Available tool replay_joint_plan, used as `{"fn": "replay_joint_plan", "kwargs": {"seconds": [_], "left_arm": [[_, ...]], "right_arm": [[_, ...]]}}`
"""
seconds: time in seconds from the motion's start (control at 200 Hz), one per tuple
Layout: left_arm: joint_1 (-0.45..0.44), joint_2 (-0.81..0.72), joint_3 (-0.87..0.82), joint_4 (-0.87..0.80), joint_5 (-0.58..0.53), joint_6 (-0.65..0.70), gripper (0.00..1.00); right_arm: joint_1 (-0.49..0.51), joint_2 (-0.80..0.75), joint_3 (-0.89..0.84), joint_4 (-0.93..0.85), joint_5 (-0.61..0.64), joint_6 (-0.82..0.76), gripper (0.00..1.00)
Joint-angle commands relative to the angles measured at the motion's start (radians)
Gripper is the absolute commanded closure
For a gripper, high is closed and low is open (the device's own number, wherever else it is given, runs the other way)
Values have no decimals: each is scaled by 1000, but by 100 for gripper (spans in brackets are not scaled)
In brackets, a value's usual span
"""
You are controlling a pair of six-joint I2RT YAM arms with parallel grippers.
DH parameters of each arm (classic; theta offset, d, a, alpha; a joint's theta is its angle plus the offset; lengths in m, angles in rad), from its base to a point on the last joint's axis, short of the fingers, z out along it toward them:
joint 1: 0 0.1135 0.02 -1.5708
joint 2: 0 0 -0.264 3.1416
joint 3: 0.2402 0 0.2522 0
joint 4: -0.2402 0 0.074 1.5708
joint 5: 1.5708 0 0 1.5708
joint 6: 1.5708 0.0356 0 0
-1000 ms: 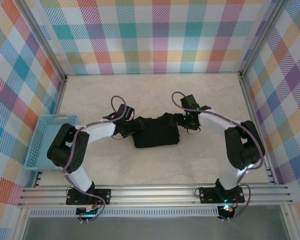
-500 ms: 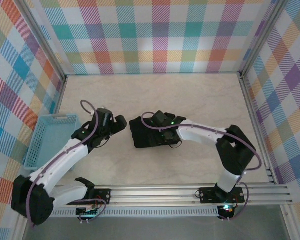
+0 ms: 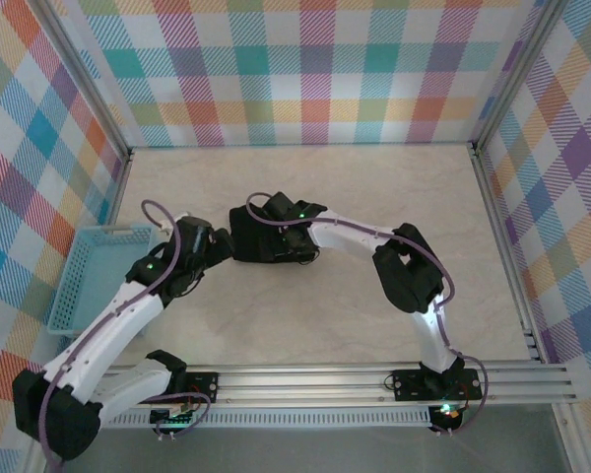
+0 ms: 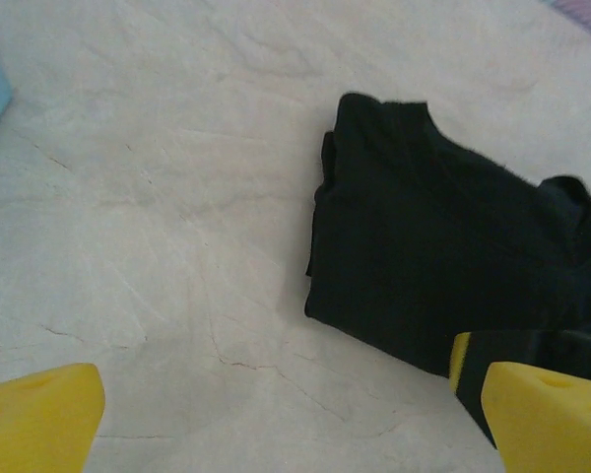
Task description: Fold the inside-out t-shirt
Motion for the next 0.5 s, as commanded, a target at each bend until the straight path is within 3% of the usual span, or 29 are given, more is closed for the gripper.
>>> {"fn": "replay_joint_plan", "kwargs": {"seconds": [0.0, 0.295, 0.41, 0.495], "left_arm": [[2, 112, 84, 17, 79, 59, 2], [-251, 554, 364, 5, 58, 60, 3], [-299, 754, 509, -61, 38, 57, 5], [-300, 875, 591, -88, 14, 86, 1]], "right_arm": [[-32, -147, -31, -36, 12, -36, 6], [-187, -600, -488, -15, 87, -1, 5], [-280, -770, -662, 0, 82, 19, 4], [-323, -875, -749, 9, 65, 13, 4]]}}
